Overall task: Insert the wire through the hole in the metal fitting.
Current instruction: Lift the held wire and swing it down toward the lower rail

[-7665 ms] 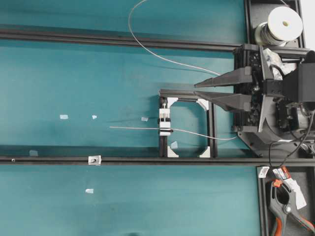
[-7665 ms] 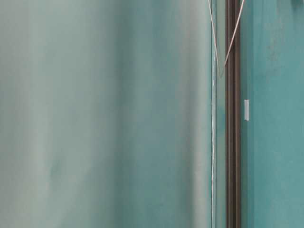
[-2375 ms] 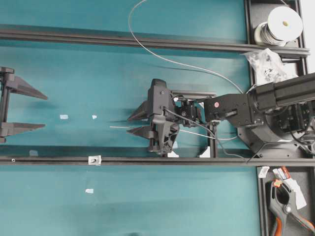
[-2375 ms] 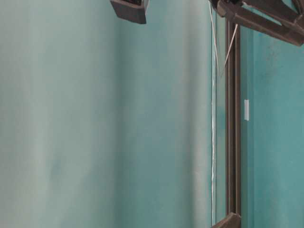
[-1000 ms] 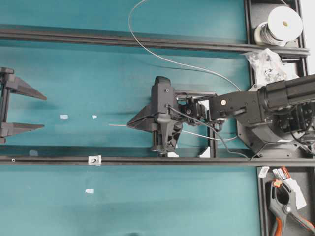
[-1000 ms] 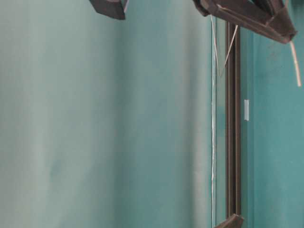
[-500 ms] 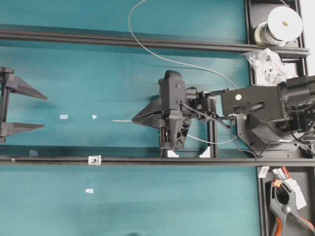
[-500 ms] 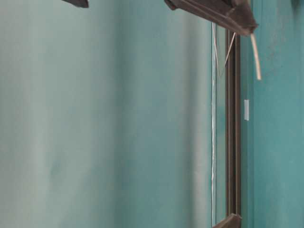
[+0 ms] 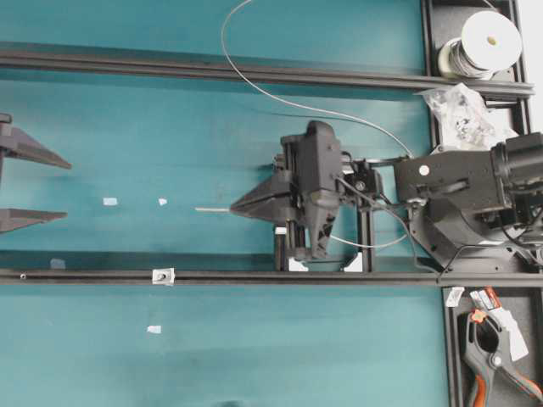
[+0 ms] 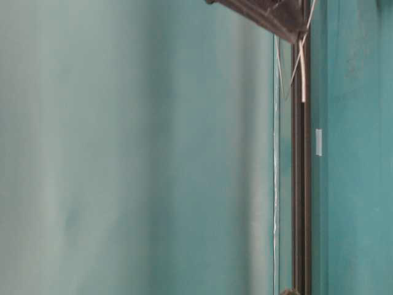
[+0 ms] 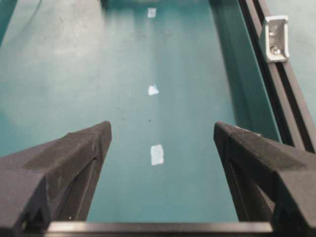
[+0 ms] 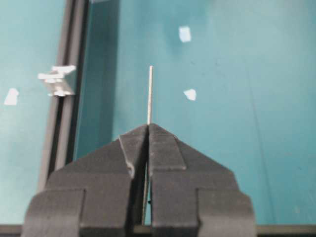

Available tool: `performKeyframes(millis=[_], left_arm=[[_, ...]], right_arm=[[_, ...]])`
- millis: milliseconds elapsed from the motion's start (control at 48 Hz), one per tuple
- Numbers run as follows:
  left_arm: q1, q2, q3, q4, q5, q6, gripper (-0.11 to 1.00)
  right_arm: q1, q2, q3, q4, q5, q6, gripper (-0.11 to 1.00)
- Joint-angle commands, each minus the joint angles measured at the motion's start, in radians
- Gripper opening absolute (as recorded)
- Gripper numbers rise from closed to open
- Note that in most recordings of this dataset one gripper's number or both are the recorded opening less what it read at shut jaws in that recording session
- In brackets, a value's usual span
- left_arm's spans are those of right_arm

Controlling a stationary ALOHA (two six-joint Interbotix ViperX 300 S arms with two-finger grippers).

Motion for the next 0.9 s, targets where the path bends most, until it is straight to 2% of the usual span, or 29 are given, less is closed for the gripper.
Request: performKeyframes(millis=[0, 250, 479, 708, 875], left_arm=[[-0.014, -0.014, 0.008, -0.002, -0.044, -0.012, 0.86], [-0.067, 0.008, 0.031, -0.002, -0.143, -0.038, 0.86], [-0.091, 0.075, 0.020, -0.006, -0.179, -0.040, 0.86], [-0.106, 0.126, 0.017, -0.006, -0.227, -0.043, 0.86], [-0.114, 0.143, 0.009, -0.006, -0.232, -0.063, 0.86]], right_arm=[[0.017, -0.017, 0.014, 0.014, -0.055, 0.000, -0.01], [0.081, -0.015, 0.054, 0.087, -0.104, 0.000, -0.01], [0.143, 0.038, 0.067, 0.126, -0.202, 0.000, -0.01], [0.186, 0.141, 0.069, 0.212, -0.296, -0.011, -0.01], [0.225, 0.172, 0.071, 0.288, -0.356, -0.063, -0.01]])
